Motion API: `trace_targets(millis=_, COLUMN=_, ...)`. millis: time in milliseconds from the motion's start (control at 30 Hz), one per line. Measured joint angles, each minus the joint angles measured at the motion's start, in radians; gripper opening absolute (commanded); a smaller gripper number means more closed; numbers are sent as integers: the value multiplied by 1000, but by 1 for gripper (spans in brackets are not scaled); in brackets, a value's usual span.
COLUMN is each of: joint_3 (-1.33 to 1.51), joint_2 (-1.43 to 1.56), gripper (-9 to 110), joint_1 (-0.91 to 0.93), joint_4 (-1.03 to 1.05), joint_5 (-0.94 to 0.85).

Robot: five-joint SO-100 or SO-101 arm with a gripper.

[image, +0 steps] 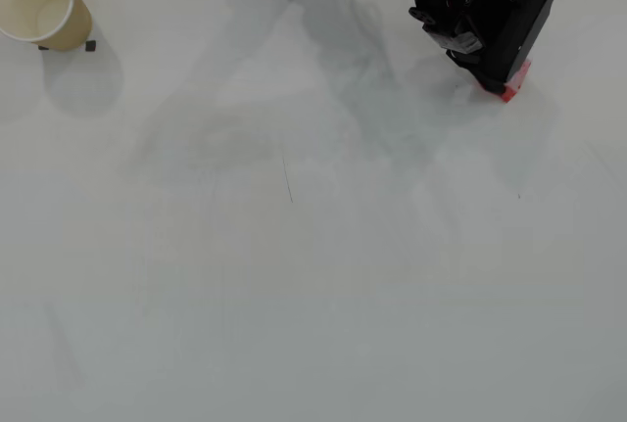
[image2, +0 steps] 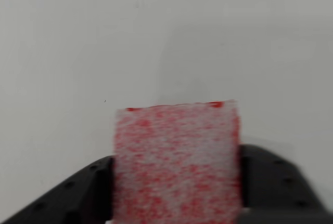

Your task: Pick up the cube and drop it in the cup.

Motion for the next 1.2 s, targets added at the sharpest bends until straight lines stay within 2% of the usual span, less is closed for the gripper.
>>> trace_targets(millis=733, joint_3=0, joint_2=20, gripper=9, joint_1=44, joint_4=0, joint_5=0)
trace_targets(millis=900, joint_3=25, joint_2=143, gripper=9, joint_1=115, joint_4=0, joint_5=0)
trace_targets(millis=1200, joint_3=233, joint_2=453, gripper=9, joint_1=270, joint_4=0, joint_5=0)
